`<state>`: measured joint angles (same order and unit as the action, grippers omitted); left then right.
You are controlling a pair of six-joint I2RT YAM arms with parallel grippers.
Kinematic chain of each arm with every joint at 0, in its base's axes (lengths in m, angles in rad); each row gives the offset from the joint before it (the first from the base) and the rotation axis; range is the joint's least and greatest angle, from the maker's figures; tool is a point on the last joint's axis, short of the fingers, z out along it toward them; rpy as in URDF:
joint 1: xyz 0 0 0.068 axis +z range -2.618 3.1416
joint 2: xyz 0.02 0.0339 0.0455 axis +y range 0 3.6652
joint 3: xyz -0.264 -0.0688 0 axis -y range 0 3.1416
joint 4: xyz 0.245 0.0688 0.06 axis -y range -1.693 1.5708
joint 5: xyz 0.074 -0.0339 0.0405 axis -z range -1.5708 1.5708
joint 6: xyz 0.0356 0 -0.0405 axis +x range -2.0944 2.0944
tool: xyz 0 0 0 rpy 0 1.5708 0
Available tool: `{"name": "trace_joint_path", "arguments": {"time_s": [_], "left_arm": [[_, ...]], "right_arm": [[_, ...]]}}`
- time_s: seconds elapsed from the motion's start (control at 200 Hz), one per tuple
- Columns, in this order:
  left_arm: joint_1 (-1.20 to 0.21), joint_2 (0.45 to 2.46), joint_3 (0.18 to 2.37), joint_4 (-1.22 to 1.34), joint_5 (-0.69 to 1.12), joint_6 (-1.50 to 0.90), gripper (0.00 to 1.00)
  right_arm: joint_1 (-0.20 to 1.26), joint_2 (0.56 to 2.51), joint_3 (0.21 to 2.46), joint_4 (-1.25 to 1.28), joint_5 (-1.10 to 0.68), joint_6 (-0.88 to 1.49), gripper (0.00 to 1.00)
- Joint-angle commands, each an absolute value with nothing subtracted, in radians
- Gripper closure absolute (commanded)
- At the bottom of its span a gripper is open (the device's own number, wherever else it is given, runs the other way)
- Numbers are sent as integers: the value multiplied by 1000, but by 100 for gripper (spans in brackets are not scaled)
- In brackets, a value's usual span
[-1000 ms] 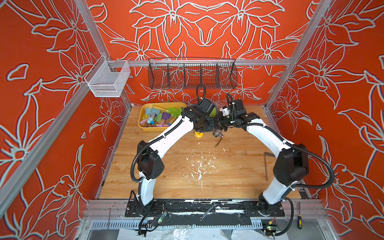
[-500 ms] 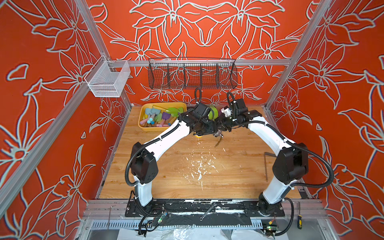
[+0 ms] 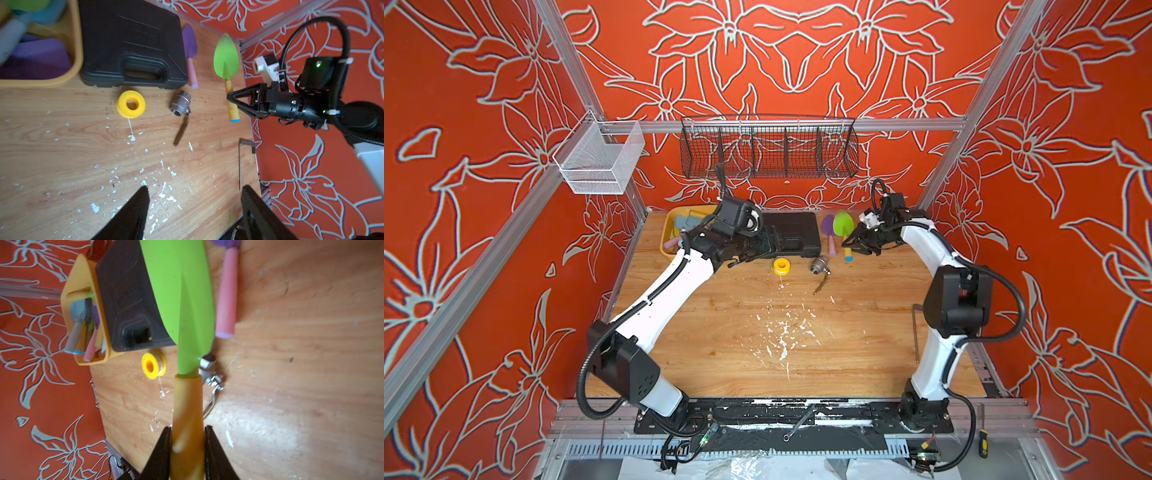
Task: Take the shovel out of the storage box
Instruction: Place the shovel at the center of the board.
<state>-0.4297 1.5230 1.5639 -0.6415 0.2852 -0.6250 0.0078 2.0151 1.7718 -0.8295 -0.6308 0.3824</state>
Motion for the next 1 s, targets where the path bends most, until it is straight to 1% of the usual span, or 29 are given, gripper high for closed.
{"name": "trace_joint_path", "arguments": {"time_s": [0.0,0.035,0.195,0.235,0.4,0.731,0.901,0.991], "left_arm": [[-402,1462,1551,-694,234,-582,25],[-393,1449,1549,-706,227,-581,24],[-369,1397,1539,-764,178,-570,23],[-368,1380,1532,-773,159,-573,19],[-359,1302,1498,-785,112,-594,18],[-357,1199,1437,-767,34,-624,18],[-356,1189,1420,-765,31,-627,18],[-357,1194,1419,-767,31,-627,18]], "right_arm": [[-5,2132,1894,-904,-581,259,100],[-7,2175,1938,-917,-566,246,100],[-17,2385,2169,-992,-522,209,100],[-19,2430,2223,-1011,-507,208,100],[-34,2549,2374,-1023,-519,235,100],[-66,2533,2319,-964,-569,236,100],[-89,2545,2335,-953,-583,237,100],[-94,2586,2391,-989,-592,222,100]]}}
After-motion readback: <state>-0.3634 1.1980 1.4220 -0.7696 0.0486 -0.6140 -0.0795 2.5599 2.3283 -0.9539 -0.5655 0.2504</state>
